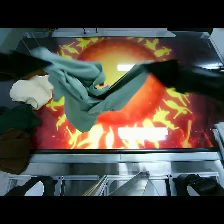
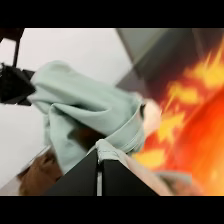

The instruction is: Fold the shirts.

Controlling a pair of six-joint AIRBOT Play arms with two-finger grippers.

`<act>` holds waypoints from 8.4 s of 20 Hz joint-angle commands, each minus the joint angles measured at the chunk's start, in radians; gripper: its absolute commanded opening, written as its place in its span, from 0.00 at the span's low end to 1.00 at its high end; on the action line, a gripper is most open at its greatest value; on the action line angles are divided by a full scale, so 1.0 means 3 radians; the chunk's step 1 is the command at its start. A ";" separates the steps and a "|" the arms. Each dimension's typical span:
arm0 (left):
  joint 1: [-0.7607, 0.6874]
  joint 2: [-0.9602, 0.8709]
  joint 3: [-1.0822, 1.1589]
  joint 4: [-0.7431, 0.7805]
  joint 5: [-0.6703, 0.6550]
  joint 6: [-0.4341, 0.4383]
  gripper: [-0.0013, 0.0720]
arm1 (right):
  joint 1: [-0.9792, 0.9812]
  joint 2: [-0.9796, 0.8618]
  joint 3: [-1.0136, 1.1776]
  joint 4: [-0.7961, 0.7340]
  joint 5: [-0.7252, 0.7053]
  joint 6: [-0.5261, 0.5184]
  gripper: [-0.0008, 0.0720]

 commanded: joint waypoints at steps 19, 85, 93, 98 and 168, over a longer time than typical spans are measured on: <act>-0.0301 -0.2317 0.1339 0.0977 0.0687 -0.0106 1.00 | -0.0804 -0.2510 0.0638 -0.0153 -0.0456 0.0126 0.96; 0.0629 0.2015 0.1542 0.2087 0.0947 -0.0598 0.05 | -0.2600 0.1652 0.0765 -0.0212 0.0186 -0.0011 0.04; 0.0310 0.0243 0.0369 0.0467 0.0562 -0.0102 0.06 | -0.3039 0.0652 0.0635 0.0688 0.1083 -0.0172 0.04; -0.0724 -0.1490 0.0282 0.0500 0.0699 0.0754 0.25 | -0.1651 -0.0738 -0.0076 0.0072 0.0571 -0.0523 0.04; -0.0472 -0.3708 0.2130 0.2819 -0.0528 -0.0243 0.06 | -0.2561 -0.2280 -0.1771 -0.1461 0.1362 0.0080 0.25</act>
